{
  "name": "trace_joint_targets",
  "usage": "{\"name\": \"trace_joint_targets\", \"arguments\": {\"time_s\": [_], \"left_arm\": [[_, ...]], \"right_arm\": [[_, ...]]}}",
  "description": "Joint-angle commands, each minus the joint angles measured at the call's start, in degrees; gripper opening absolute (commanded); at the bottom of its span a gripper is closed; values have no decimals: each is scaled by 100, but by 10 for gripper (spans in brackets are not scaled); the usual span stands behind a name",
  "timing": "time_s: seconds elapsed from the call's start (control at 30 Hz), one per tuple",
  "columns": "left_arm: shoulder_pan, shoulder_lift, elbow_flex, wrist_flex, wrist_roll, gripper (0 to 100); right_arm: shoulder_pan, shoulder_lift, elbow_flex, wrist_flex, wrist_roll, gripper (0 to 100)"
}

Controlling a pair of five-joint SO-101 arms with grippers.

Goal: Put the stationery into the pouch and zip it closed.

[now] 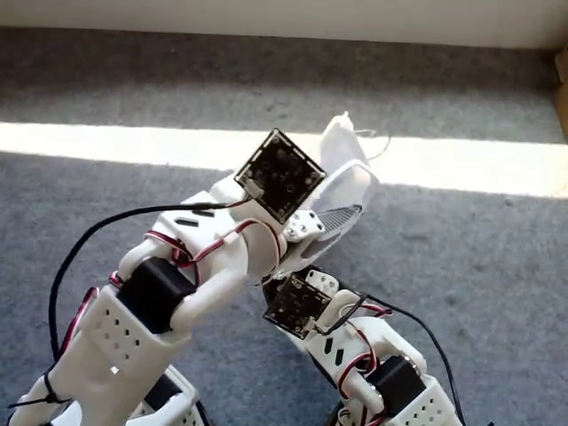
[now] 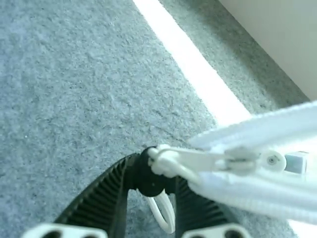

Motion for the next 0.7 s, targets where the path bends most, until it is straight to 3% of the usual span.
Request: {"name": "trace_joint_targets", "arguments": {"time_s": [0.0,0.23,0.43,0.67], "left_arm": [[-330,-163,-743,431,9,259],[-989,-752,-1077,932,18,254],[-1385,-1604,-558,993,0,248],[-1578,-1692,48,976,-18,249]], "right_arm": [[-48,-101,-31,-198,62,5],[-48,-101,-31,-198,62,5],[-31,-101,-31,-198,62,5],[-31,-101,-31,-198,62,5]]}}
